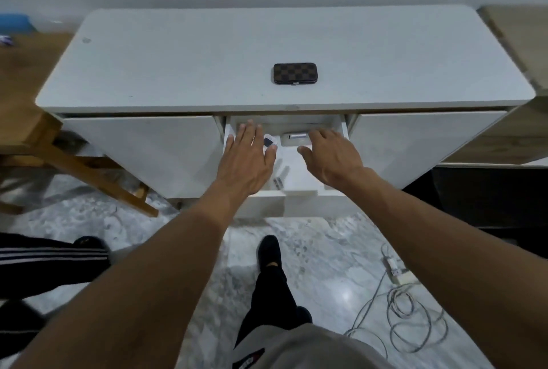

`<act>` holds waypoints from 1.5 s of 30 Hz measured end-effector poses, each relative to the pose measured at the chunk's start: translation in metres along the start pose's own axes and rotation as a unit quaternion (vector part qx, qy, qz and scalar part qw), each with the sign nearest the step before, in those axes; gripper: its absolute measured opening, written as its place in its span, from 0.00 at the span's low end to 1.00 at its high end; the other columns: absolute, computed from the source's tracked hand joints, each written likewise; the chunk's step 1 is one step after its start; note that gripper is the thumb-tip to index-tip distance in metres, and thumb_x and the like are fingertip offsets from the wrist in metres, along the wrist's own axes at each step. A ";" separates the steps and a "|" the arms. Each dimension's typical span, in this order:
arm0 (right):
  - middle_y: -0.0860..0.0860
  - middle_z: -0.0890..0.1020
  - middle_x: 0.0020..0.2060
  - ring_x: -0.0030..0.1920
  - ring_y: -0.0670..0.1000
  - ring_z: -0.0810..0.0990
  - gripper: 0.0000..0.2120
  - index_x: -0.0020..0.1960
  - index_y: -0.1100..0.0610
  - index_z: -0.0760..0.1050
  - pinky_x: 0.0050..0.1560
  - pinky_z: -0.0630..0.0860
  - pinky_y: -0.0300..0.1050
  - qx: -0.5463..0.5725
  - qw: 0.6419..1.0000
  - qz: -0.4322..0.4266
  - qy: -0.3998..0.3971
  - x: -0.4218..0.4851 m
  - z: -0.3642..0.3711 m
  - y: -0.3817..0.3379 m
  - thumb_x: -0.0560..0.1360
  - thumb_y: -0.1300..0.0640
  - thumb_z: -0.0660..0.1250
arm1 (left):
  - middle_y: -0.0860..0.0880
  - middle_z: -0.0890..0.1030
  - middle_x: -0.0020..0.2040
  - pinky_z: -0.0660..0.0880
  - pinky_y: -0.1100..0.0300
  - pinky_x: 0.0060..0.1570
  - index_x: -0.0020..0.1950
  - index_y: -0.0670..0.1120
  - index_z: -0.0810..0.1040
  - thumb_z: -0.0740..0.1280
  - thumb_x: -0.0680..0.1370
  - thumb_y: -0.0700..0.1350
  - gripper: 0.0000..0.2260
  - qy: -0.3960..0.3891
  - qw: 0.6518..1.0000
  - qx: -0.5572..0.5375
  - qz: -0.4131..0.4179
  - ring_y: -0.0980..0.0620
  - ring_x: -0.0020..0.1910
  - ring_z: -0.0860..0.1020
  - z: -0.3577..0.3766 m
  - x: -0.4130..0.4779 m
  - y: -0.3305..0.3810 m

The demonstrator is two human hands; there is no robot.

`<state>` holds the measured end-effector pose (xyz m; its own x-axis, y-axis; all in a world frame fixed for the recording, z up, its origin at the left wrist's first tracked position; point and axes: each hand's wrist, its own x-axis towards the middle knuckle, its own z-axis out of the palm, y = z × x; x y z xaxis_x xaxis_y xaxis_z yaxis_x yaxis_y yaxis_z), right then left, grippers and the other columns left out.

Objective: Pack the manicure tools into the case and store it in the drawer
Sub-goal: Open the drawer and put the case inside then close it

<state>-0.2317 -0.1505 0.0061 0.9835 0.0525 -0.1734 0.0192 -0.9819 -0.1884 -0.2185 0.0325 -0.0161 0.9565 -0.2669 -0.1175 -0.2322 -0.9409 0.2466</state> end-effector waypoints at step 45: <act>0.57 0.71 0.62 0.64 0.61 0.69 0.32 0.64 0.58 0.68 0.58 0.75 0.58 -0.032 0.992 -0.035 -0.115 0.068 -0.007 0.013 0.65 0.45 0.71 | 0.41 0.47 0.80 0.44 0.45 0.76 0.80 0.41 0.48 0.48 0.84 0.53 0.27 0.001 1.000 0.030 0.001 0.42 0.79 0.46 0.011 0.128 -0.025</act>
<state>-0.1634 -0.1610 -0.0010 0.9123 0.1539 -0.3794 0.1050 -0.9836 -0.1464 -0.0918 0.0196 -0.0484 0.9563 -0.2692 -0.1144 -0.2451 -0.9509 0.1889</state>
